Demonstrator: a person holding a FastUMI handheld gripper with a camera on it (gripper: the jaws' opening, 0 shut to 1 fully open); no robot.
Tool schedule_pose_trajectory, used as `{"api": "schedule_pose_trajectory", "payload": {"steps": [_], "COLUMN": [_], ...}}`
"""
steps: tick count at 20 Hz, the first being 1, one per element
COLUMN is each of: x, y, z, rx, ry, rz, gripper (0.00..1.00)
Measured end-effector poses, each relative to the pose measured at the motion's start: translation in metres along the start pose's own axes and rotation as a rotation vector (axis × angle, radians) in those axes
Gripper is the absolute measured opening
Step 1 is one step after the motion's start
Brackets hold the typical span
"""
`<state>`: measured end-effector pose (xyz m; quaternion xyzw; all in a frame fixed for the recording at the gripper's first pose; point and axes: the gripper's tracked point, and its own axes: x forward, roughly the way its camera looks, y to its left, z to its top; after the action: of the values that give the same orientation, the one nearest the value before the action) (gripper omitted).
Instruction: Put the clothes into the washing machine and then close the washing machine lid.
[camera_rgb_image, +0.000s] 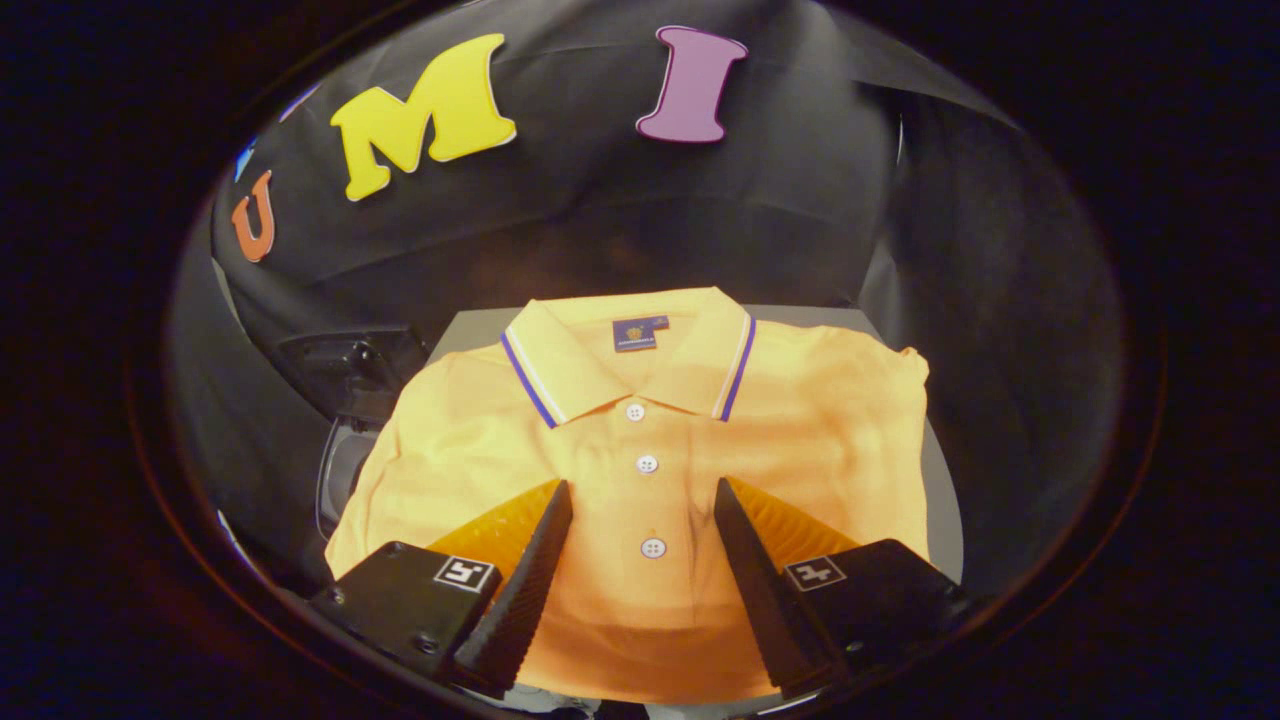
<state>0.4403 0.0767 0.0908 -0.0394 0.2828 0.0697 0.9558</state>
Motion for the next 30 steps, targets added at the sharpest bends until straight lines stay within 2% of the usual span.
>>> {"api": "schedule_pose_trajectory", "payload": {"steps": [7, 13, 17, 24, 30], "x": [0.0, -0.048, -0.1, -0.187, -0.24], "y": [0.011, 0.034, 0.066, 0.131, 0.193], "z": [0.001, -0.02, -0.023, -0.023, -0.028], "rx": [-0.026, 0.003, 0.045, 0.037, 0.02], "ry": [-0.145, -0.18, -0.233, -0.335, -0.399], "rz": [0.016, 0.06, 0.121, 0.201, 0.233], "gripper": [0.11, 0.06, 0.06, 0.06, 0.06]}}
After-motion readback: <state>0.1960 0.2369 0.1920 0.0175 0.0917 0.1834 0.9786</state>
